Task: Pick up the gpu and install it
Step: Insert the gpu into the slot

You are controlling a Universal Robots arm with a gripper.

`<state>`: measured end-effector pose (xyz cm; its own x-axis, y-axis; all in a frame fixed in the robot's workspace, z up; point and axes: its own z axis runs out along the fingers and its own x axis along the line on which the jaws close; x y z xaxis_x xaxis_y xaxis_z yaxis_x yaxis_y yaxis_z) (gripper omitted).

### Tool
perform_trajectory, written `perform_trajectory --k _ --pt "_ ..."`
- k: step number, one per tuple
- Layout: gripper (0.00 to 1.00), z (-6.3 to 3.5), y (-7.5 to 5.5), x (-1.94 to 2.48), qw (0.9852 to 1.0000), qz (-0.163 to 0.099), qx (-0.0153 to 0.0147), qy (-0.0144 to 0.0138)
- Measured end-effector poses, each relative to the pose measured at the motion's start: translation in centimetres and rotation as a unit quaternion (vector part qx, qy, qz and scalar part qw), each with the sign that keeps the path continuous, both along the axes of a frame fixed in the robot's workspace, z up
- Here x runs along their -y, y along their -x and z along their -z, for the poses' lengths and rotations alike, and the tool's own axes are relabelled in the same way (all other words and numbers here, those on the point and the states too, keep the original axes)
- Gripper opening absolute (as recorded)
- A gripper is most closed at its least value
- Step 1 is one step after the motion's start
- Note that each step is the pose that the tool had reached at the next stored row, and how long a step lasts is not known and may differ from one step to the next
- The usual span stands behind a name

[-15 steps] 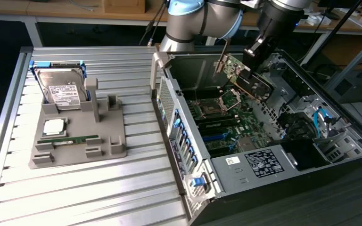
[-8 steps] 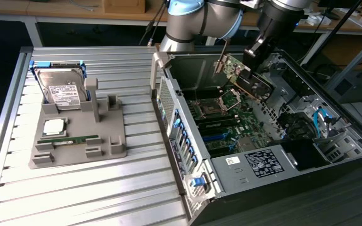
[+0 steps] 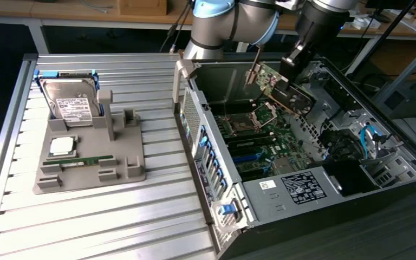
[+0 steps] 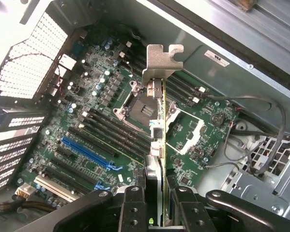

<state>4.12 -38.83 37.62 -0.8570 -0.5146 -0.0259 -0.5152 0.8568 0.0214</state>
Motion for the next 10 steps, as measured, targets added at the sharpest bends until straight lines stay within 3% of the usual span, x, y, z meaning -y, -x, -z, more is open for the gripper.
perform_trajectory --k 10 --pt "0.27 0.02 0.0 0.0 0.9998 -0.019 0.0 0.0"
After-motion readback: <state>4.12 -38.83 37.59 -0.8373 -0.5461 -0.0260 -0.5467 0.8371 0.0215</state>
